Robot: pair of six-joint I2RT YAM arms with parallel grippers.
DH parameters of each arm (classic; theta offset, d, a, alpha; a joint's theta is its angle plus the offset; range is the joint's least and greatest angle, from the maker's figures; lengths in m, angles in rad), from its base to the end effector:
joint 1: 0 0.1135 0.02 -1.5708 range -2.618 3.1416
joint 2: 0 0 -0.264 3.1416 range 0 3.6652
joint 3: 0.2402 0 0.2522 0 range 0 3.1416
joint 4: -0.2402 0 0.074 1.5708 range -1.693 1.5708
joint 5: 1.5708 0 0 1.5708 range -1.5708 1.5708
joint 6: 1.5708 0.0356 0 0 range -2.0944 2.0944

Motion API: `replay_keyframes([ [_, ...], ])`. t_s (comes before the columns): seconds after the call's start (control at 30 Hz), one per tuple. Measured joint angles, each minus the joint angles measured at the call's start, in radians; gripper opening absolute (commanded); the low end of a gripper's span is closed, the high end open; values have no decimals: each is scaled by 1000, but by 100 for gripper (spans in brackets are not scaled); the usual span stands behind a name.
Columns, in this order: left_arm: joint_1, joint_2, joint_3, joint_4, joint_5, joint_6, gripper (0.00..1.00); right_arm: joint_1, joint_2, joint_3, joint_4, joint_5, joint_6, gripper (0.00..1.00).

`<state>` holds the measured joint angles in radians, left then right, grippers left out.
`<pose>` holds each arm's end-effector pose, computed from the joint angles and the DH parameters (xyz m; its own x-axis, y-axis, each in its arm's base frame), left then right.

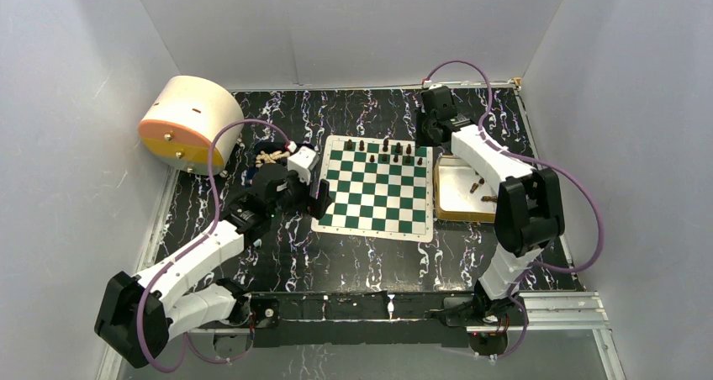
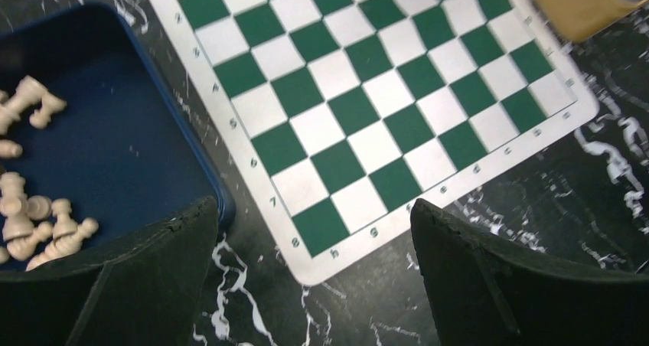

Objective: Set up the chess pieces on the board
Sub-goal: Place the chess piece on the chessboard.

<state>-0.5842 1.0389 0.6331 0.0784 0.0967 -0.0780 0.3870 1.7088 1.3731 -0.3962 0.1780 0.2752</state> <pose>0.1970 -0.1344 0.2643 -0.3161 0.1161 -0.9416 0.6024 0.7913 -0.1047 0.3621 0.1408 0.2781 -0.6634 0.0185 -0.7481 -0.0719 0.9935 0.0883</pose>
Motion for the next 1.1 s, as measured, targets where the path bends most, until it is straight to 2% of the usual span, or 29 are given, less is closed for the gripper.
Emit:
replay_keyframes([
  [0.3,0,37,13,-139,-19,71,92,-47,171,83,3,40,-19,16],
  [0.57,0,3,21,-158,-82,89,92,-55,230,104,8,44,-18,16],
  [1.1,0,-24,21,-154,-99,103,92,-84,310,130,13,28,-17,19],
])
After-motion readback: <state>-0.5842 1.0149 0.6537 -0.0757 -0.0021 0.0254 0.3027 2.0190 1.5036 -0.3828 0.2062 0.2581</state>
